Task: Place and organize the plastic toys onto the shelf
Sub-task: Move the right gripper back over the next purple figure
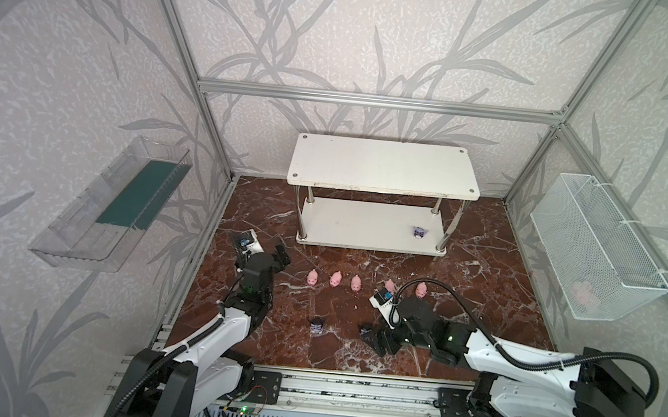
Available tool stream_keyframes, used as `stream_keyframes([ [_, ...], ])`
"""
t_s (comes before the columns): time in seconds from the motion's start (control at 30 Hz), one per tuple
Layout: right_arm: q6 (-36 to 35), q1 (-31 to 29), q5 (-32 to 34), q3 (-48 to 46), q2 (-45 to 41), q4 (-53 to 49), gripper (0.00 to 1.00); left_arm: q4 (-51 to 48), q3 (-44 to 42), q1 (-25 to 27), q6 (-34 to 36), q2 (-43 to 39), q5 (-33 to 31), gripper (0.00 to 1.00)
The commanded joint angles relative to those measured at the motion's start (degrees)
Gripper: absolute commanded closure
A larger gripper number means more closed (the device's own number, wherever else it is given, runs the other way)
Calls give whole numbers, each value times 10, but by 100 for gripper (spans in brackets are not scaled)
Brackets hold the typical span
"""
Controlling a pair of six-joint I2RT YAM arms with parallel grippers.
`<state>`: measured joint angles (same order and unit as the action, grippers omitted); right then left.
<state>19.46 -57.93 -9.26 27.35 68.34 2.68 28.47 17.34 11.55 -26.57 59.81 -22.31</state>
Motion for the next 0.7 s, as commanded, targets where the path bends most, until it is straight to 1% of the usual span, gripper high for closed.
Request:
stream_keyframes([
  [0.0, -5, -4, -13, 4, 15, 22, 18, -4, -4, -2, -6, -3, -2, 7],
  [0.3, -4, -4, -19, 12, 58, 43, 18, 8, 2, -2, -8, 19, 1, 6],
  [0.47, -5, -4, -28, 20, 80, 45, 24, 11, 4, -2, -8, 28, 1, 6],
  [0.67, -1, -3, -35, 26, 95, 54, 25, 19, 2, -2, -9, 38, -1, 6],
])
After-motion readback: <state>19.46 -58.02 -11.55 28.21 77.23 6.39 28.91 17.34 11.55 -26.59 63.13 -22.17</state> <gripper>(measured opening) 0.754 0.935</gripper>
